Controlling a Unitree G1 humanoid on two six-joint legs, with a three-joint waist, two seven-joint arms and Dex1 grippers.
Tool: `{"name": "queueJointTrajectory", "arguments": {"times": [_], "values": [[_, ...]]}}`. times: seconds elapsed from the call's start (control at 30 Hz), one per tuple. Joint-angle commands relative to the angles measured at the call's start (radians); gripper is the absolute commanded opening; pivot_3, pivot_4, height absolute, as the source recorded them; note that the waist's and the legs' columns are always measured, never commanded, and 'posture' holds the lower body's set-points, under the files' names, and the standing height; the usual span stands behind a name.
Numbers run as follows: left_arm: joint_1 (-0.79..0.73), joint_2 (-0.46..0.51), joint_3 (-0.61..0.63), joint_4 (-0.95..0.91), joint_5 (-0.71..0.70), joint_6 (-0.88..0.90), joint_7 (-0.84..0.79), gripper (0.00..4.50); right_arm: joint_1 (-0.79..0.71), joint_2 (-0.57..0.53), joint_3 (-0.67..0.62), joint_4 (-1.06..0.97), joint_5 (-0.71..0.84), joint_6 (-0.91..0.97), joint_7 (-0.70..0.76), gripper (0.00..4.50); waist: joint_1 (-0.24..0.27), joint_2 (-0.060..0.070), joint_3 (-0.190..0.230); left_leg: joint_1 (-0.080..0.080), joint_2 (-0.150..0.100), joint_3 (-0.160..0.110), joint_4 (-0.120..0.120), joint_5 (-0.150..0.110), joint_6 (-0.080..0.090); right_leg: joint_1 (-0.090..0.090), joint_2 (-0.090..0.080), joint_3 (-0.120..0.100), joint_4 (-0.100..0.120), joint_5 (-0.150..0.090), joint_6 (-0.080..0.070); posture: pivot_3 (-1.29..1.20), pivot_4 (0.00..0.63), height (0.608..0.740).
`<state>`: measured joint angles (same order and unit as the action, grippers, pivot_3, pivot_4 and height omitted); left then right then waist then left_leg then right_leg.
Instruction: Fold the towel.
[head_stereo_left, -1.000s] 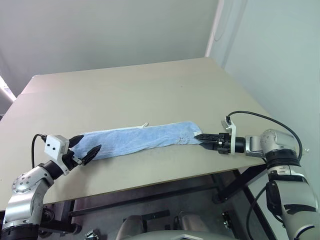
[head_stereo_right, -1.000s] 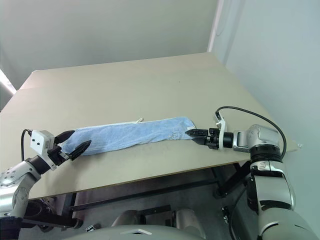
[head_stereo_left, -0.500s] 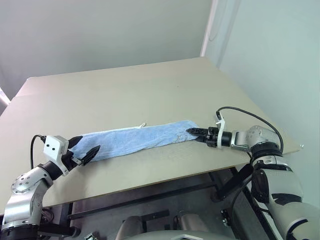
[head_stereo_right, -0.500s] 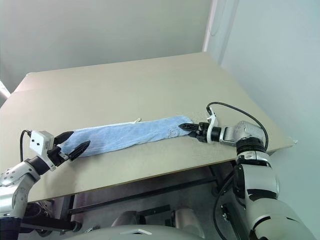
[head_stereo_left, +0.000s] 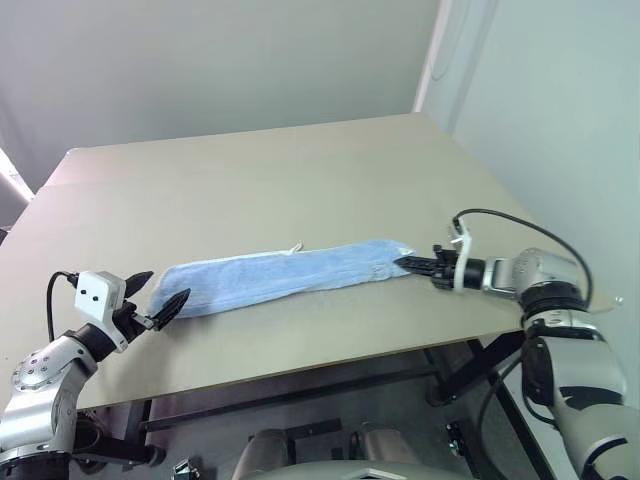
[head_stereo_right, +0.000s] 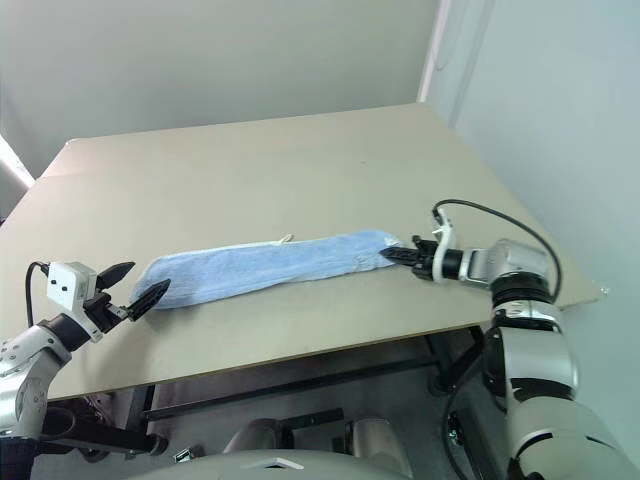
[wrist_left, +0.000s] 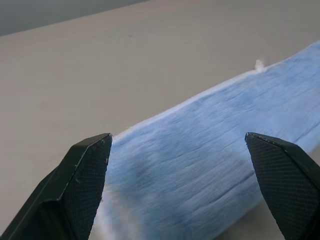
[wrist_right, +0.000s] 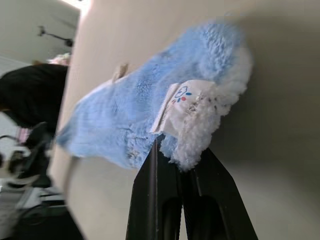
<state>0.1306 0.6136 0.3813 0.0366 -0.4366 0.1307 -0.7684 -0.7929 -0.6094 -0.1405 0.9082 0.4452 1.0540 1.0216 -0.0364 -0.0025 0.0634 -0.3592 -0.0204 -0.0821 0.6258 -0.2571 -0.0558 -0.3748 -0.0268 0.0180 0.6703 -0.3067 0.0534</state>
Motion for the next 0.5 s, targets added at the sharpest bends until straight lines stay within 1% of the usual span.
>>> {"name": "queueJointTrajectory", "arguments": {"times": [0.03, 0.17, 0.3, 0.4, 0.5], "values": [[0.001, 0.034, 0.035, -0.024, -0.019, 0.025, -0.013, 4.5, -0.03, -0.073, 0.013, -0.057, -0.024, -0.067, 0.072, 0.01, -0.001, 0.0, 0.0, 0.0, 0.0, 0.0, -0.002, 0.0, 0.001, -0.001, 0.0, 0.0, -0.002, 0.0, 0.001, 0.0, 0.0, 0.74], [-0.024, 0.044, 0.037, -0.007, -0.022, 0.057, -0.007, 4.5, -0.028, -0.093, 0.038, -0.132, -0.042, -0.112, 0.103, 0.01, -0.008, 0.0, 0.0, -0.001, 0.0, 0.002, -0.007, -0.002, 0.004, -0.002, 0.0, 0.001, -0.005, 0.001, 0.003, 0.0, 0.0, 0.74], [-0.046, 0.042, 0.024, 0.004, -0.013, 0.073, -0.01, 4.5, 0.06, -0.073, 0.083, -0.35, -0.09, -0.28, 0.074, 0.01, -0.005, 0.0, 0.0, -0.001, 0.001, 0.002, -0.01, -0.002, 0.004, -0.004, 0.0, 0.001, -0.006, 0.001, 0.003, 0.0, 0.0, 0.74], [-0.054, 0.043, 0.007, 0.006, -0.007, 0.086, -0.016, 4.5, 0.113, -0.058, 0.104, -0.499, -0.076, -0.274, 0.074, 0.01, -0.004, 0.0, 0.0, -0.001, 0.001, 0.002, -0.011, -0.002, 0.004, -0.004, 0.0, 0.001, -0.006, 0.001, 0.003, 0.0, 0.0, 0.74], [-0.059, 0.046, -0.009, 0.007, -0.002, 0.096, -0.026, 4.5, 0.151, -0.045, 0.113, -0.606, -0.059, -0.275, 0.072, 0.01, -0.003, 0.0, 0.0, -0.001, 0.0, 0.002, -0.01, -0.002, 0.004, -0.003, -0.001, 0.001, -0.006, 0.001, 0.003, 0.0, 0.0, 0.74]]}}
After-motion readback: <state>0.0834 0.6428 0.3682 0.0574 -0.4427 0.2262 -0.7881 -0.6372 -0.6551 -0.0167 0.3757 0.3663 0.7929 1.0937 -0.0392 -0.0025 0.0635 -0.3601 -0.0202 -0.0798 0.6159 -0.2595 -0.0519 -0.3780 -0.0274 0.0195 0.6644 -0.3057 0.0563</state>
